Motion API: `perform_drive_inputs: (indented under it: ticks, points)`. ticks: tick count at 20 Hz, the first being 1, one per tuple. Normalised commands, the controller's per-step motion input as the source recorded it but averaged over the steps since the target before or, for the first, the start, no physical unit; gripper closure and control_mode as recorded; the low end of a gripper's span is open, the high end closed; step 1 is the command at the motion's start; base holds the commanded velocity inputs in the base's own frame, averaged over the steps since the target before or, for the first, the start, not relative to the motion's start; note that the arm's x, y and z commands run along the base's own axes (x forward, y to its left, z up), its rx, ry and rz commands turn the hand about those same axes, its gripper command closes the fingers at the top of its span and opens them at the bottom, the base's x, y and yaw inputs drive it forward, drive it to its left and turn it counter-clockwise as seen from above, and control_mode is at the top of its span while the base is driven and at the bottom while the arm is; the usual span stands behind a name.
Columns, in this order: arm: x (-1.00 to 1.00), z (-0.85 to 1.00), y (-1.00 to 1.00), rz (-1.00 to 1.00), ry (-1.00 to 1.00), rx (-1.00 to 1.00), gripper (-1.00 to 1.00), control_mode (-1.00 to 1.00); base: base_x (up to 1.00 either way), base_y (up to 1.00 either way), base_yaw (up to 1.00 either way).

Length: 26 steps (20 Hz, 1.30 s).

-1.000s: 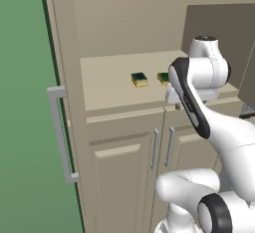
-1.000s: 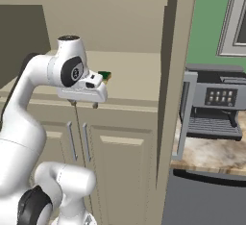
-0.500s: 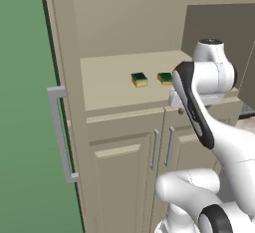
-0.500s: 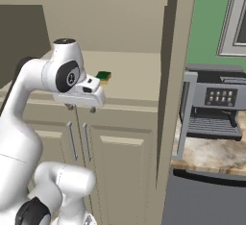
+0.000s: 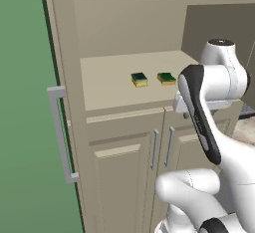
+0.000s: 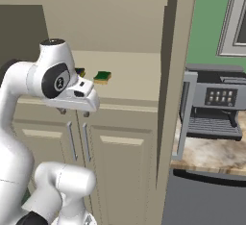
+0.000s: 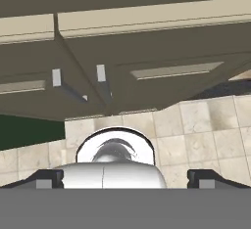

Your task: Pick up the sponge and sponge from the sink, and place them back in the cabinet, and close the cabinet doors.

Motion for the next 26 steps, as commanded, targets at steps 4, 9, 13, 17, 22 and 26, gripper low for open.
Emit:
perform_drive_inputs:
  ticks: [4,9,13,17,22,26]
  points:
    - [-0.51,0.11,0.14,0.00,-0.03,-0.03,-1.00,-1.00,0.00,0.00,0.00]
    - [-0.62,0.10,0.15,0.01,-0.03,-0.03,-1.00,-1.00,0.00,0.00,0.00]
    - [-0.52,0.04,0.11,0.02,-0.01,-0.04,-1.00,-1.00,0.00,0.00,0.00]
    - [-0.49,0.02,0.08,0.07,0.00,-0.04,-1.00,-1.00,0.00,0.00,0.00]
    - [-0.48,0.00,0.18,0.11,0.00,-0.07,-1.00,-1.00,0.00,0.00,0.00]
    - [-0.50,0.00,0.28,0.14,0.00,-0.07,-1.00,-1.00,0.00,0.00,0.00]
